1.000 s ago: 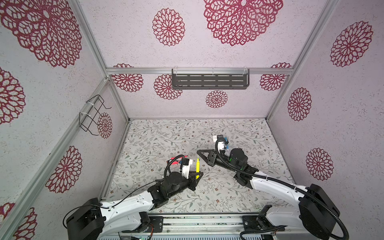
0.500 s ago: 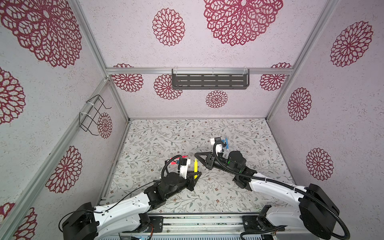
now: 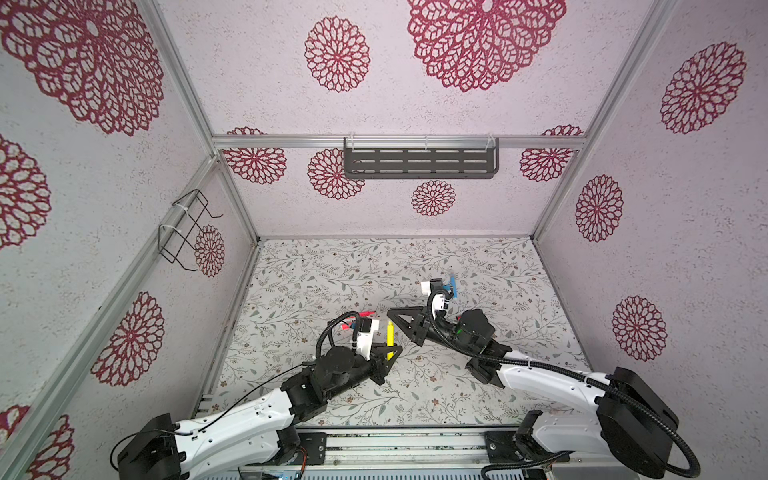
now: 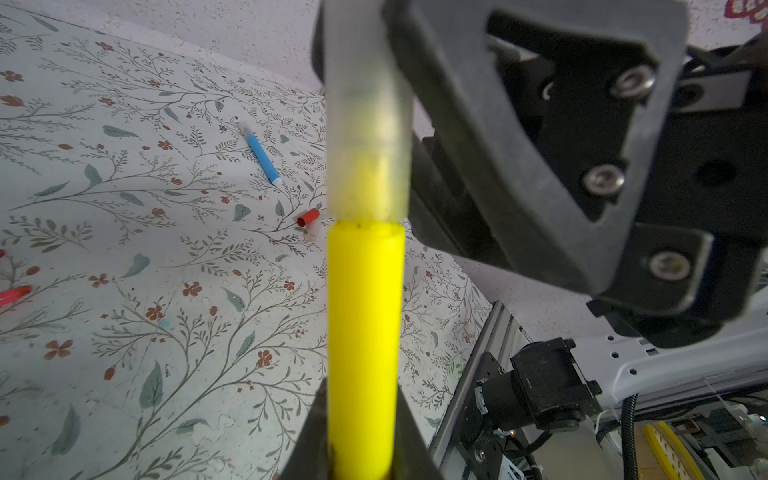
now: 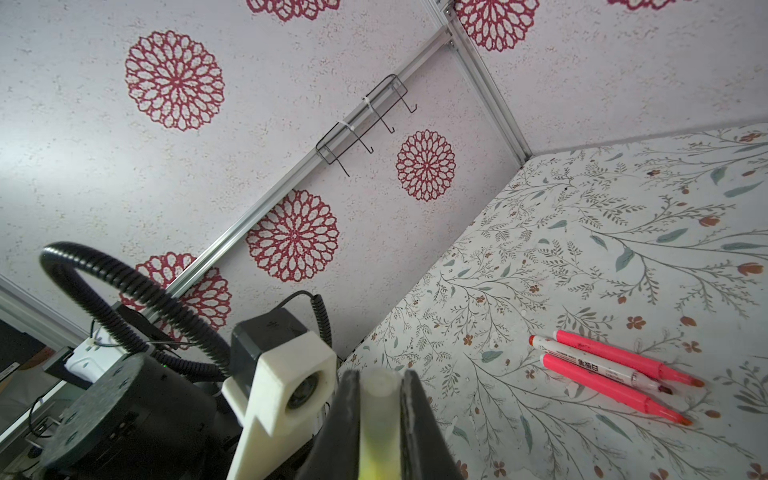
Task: Insert the pens into the pen caps
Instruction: 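Press the clear cap down onto the highlighter tip with the right gripper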
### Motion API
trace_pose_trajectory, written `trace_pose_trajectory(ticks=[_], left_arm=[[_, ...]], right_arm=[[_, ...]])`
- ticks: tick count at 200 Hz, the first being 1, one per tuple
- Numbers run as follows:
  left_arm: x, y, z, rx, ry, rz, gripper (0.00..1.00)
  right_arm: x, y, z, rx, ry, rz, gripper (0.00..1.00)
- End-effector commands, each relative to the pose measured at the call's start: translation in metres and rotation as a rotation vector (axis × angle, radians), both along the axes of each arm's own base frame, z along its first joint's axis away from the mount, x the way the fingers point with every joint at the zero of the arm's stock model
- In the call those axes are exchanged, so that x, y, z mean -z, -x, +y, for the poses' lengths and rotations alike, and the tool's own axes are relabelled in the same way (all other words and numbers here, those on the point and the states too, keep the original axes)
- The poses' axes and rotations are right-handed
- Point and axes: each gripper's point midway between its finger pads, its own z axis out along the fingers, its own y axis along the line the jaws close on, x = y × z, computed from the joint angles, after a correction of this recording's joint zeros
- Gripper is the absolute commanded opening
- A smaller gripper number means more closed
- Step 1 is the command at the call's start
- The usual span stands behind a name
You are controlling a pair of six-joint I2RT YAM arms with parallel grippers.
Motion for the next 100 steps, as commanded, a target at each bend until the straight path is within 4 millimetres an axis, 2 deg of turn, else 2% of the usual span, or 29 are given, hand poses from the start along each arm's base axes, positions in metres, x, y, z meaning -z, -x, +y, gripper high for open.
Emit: trace_pose_trajectory(ticks=[1, 9, 21, 31, 100], left_arm=[[-0.055, 0.0, -0.006, 0.03, 0.13, -0.137, 0.0], [-0.055, 0.0, -0.006, 0.029, 0.125, -0.136, 0.0], [-0.054, -0.001, -0.006, 0.029, 0.12, -0.136, 0.0], [-0.052, -0.001, -0.007, 0.028, 0.117, -0.133, 0.0], [-0.046, 0.0, -0.01, 0.047, 0.097, -0.119, 0.0]], right_arm=[[0.018, 0.042, 0.011, -0.193, 0.05, 0.02, 0.23], [0.013, 0.042, 0.009, -0.187, 0.043, 0.015, 0.29], [0.006, 0.042, 0.005, -0.178, 0.032, 0.0, 0.5], [0.0, 0.042, 0.001, -0.169, 0.031, -0.008, 0.57], [-0.033, 0.026, -0.038, -0.036, 0.067, -0.051, 0.64]])
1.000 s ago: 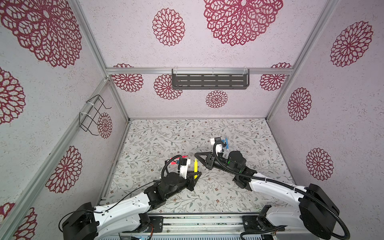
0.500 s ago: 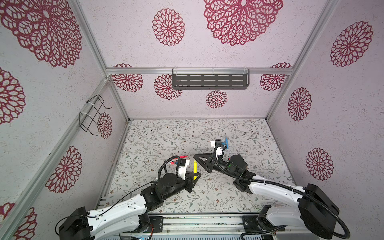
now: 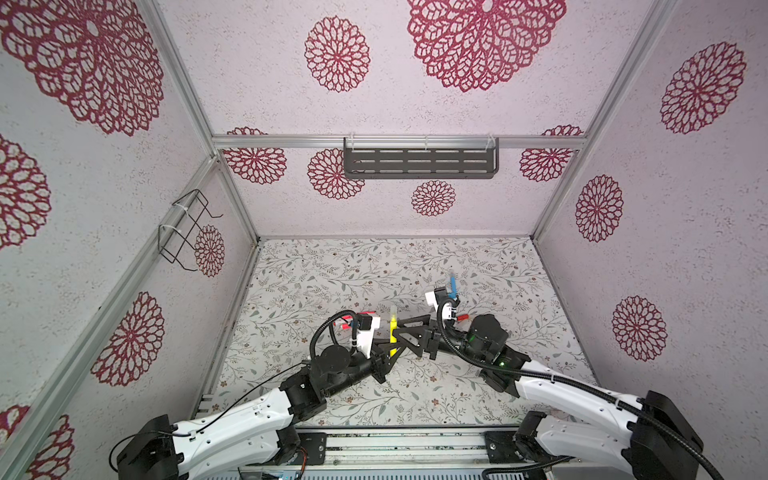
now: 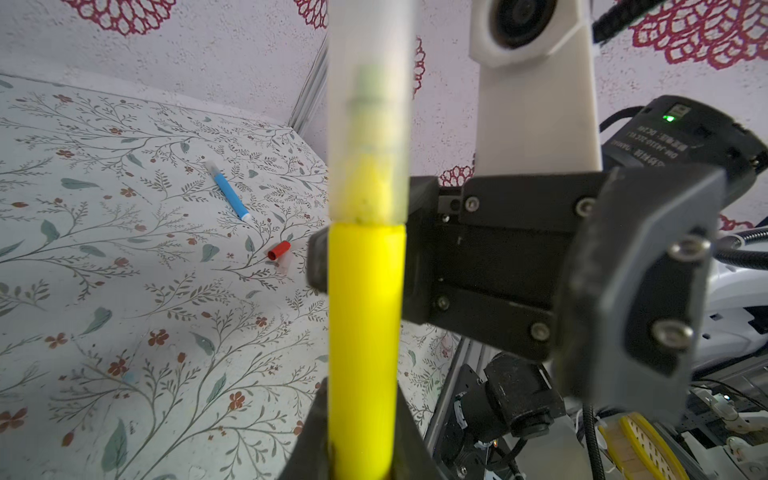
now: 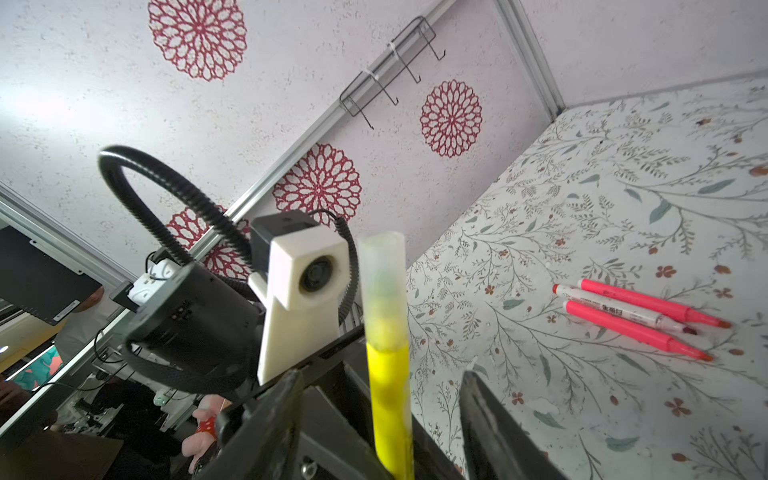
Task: Insert the pens into the pen caps
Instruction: 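Press the clear cap down onto the highlighter tip with the right gripper, then push the clear cap farther down the yellow highlighter with the right gripper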
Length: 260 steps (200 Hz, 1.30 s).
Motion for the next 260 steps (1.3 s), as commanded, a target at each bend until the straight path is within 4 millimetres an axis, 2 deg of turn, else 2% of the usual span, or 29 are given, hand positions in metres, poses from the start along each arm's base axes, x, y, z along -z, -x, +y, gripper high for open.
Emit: trace_pose_trajectory(ticks=[1, 25, 58, 96, 136, 163, 193, 219, 244, 260], left_arm=[[-0.02, -0.002, -0.004, 0.01, 0.036, -0.039, 0.0], [-0.018, 0.0, -0.008, 0.03, 0.024, -0.028, 0.0], [-0.015, 0.001, -0.012, 0.044, 0.021, -0.015, 0.0], [-0.013, 0.001, -0.014, 0.047, 0.021, -0.008, 0.0], [-0.011, 0.0, -0.015, 0.049, 0.014, -0.004, 0.0], [-0.01, -0.001, -0.015, 0.041, 0.011, -0.008, 0.0], [-0.012, -0.004, -0.014, 0.027, 0.016, -0.023, 0.0], [-0.021, -0.005, -0.011, 0.018, 0.04, -0.044, 0.0], [-0.03, -0.008, -0.009, 0.017, 0.062, -0.057, 0.0], [-0.038, -0.011, -0.006, 0.011, 0.08, -0.068, 0.0]], right_arm=[[-0.028, -0.005, -0.012, 0.041, 0.005, -0.071, 0.64], [-0.033, -0.022, -0.018, 0.119, 0.103, -0.075, 0.66], [-0.047, -0.029, -0.008, 0.097, 0.133, -0.096, 0.62], [-0.042, -0.038, 0.004, 0.082, 0.15, -0.077, 0.55], [-0.041, -0.036, 0.009, 0.048, 0.121, -0.065, 0.48], [-0.038, -0.034, 0.01, 0.041, 0.118, -0.061, 0.36], [-0.025, -0.031, 0.013, 0.012, 0.14, -0.038, 0.22], [-0.008, -0.026, 0.015, -0.009, 0.156, -0.002, 0.12], [0.016, -0.02, 0.015, -0.005, 0.174, 0.039, 0.0], [0.036, -0.015, 0.015, 0.002, 0.209, 0.072, 0.0]])
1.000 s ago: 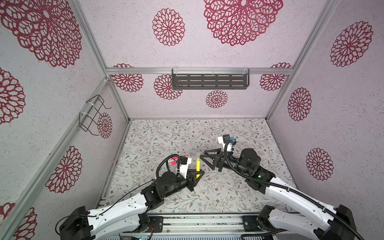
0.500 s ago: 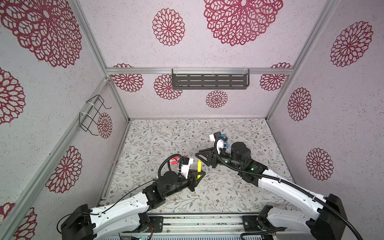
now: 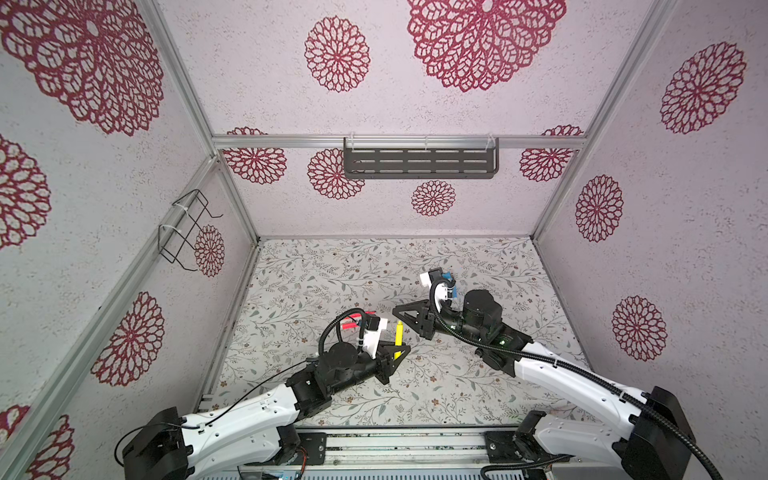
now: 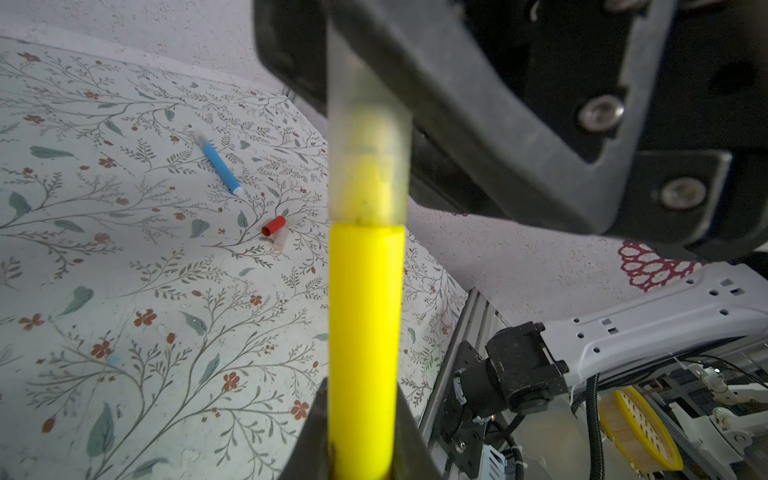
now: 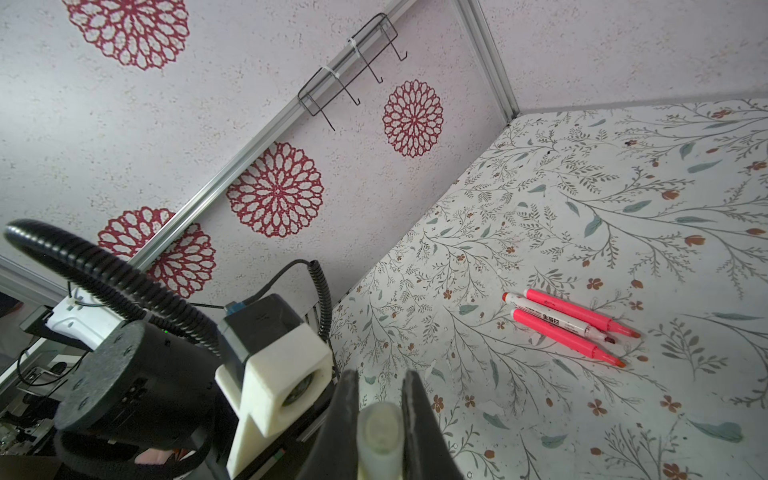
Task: Insert the pens into the pen caps
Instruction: 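Push the clear cap farther down the yellow highlighter with the right gripper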
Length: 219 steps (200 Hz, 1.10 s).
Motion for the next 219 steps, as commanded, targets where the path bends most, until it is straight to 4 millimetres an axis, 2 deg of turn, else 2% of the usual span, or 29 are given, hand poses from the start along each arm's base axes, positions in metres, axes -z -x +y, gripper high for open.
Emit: trace_pose_trajectory(ticks=[1, 34, 56, 87, 144, 190, 219], left_arm=[[-0.056, -0.011, 0.003, -0.03, 0.143, -0.113, 0.0], [-0.074, -0.019, 0.011, -0.034, 0.201, -0.138, 0.0], [-0.08, -0.024, 0.011, -0.034, 0.205, -0.144, 0.0], [-0.082, -0.027, 0.01, -0.007, 0.258, -0.126, 0.0], [-0.087, -0.033, 0.016, 0.013, 0.283, -0.094, 0.0], [-0.091, -0.039, 0.022, 0.01, 0.302, -0.095, 0.0], [-0.089, -0.044, 0.026, -0.009, 0.309, -0.087, 0.0]], right_arm=[[0.04, 0.016, 0.003, -0.027, 0.076, 0.081, 0.0], [0.082, 0.019, -0.005, 0.05, 0.205, 0.16, 0.0], [0.101, 0.019, -0.013, 0.117, 0.266, 0.211, 0.0], [0.102, 0.048, 0.003, 0.006, 0.296, 0.168, 0.0], [0.125, 0.083, 0.01, -0.15, 0.345, 0.189, 0.0], [0.135, 0.124, 0.026, -0.325, 0.351, 0.193, 0.0], [0.148, 0.12, 0.026, -0.279, 0.419, 0.207, 0.0]])
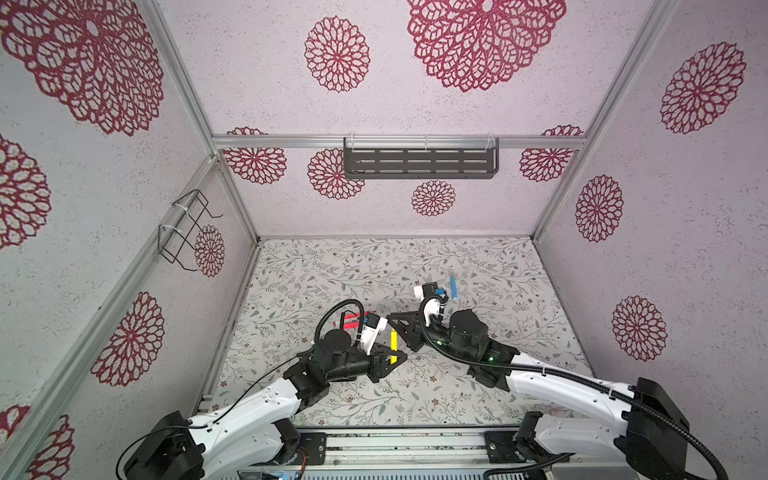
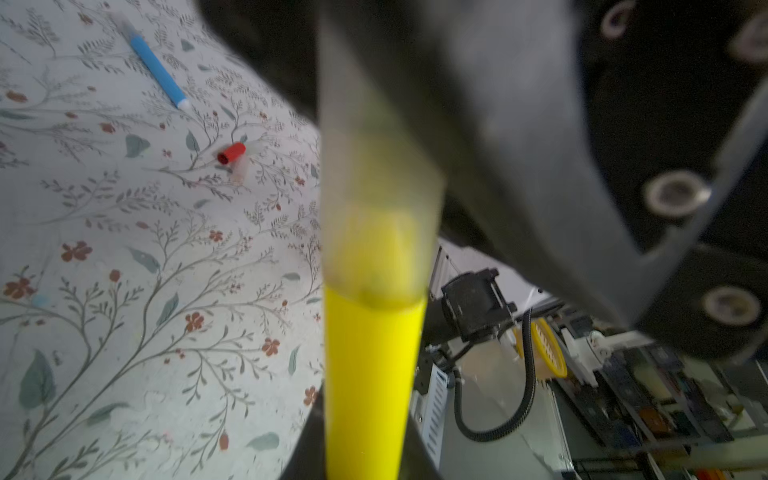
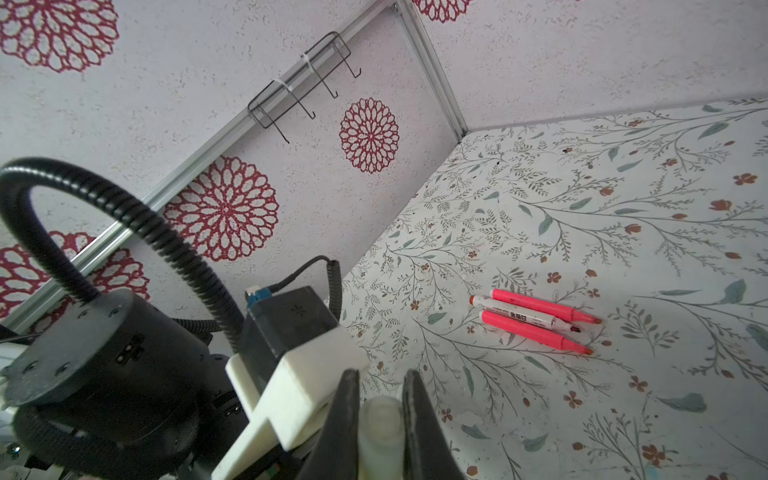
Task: Insert the pens into the pen caps
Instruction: 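Push the clear cap farther down the yellow highlighter with the right gripper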
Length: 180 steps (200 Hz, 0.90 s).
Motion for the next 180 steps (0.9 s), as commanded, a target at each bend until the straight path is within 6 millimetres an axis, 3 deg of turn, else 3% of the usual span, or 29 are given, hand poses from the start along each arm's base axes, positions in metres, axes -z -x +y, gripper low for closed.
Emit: trace_pose_trajectory(ticks=[1, 56, 79, 94, 120, 134, 154, 180], left_arm=[[-0.106, -0.048, 0.02, -0.219, 0.284, -0.235, 0.0], [-0.103, -0.052, 0.03, -0.273, 0.24, -0.243, 0.0], [-0.091, -0.053, 0.028, -0.268, 0.203, -0.215, 0.0], [-0.079, -0.055, 0.027, -0.271, 0.176, -0.188, 0.0], [-0.063, -0.053, 0.021, -0.253, 0.141, -0.152, 0.0], [-0.056, -0.051, 0.016, -0.246, 0.098, -0.148, 0.0], [-0.046, -0.049, 0.008, -0.239, 0.023, -0.156, 0.0], [-0.036, -0.044, -0.002, -0.22, -0.043, -0.168, 0.0]], right_arm=[[0.118, 0.112, 0.006, -0.415, 0.353, 0.263, 0.0], [0.123, 0.086, -0.008, -0.225, 0.371, 0.277, 0.0], [0.109, 0.073, -0.013, -0.16, 0.346, 0.251, 0.0], [0.088, 0.063, -0.013, -0.133, 0.29, 0.217, 0.0], [0.036, 0.051, -0.013, -0.115, 0.171, 0.116, 0.4], [0.006, 0.049, -0.014, -0.125, 0.109, 0.047, 0.54], [-0.017, 0.04, -0.021, -0.097, 0.083, -0.007, 0.59], [-0.025, 0.028, -0.026, -0.083, 0.085, -0.006, 0.59]])
